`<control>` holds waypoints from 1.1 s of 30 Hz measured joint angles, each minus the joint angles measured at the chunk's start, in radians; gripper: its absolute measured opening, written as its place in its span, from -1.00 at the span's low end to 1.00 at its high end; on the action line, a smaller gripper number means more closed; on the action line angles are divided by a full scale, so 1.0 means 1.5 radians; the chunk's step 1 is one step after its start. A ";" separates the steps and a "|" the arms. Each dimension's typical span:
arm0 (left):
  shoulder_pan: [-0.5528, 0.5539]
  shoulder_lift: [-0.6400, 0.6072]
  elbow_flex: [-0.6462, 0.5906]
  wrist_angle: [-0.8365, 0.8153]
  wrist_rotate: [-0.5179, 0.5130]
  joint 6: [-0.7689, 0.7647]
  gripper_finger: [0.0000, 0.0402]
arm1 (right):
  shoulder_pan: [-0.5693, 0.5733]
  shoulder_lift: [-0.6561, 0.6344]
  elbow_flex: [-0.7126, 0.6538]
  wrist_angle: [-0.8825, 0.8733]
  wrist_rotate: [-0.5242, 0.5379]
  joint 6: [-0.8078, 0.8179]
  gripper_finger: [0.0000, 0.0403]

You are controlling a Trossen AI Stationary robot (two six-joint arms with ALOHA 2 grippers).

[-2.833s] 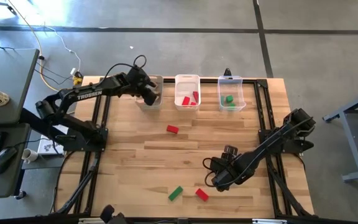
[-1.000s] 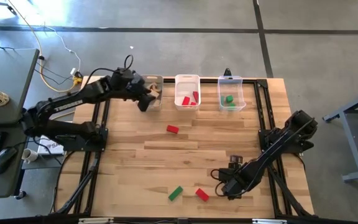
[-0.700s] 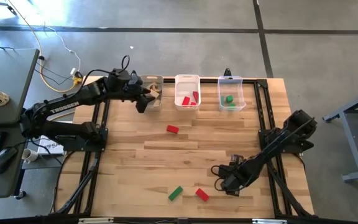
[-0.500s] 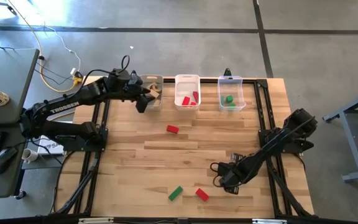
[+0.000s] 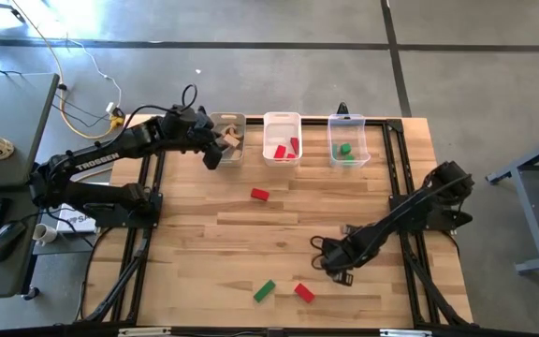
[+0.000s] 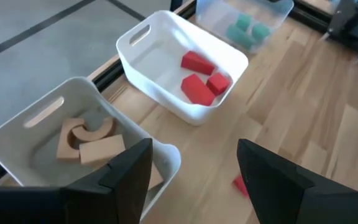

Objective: Sort & place blocks by color
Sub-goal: Put the right green block into the transparent bin

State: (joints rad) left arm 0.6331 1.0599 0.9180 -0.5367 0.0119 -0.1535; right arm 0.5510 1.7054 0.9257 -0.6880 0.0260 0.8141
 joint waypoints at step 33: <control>-0.096 0.049 0.000 0.103 0.012 0.214 0.11 | -0.524 -0.231 -0.001 -0.017 0.269 -0.165 -0.79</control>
State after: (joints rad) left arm 0.4889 1.1340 0.9180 -0.3818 0.0292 0.1681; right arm -0.2344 1.3590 0.9237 -0.7139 0.4290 0.5671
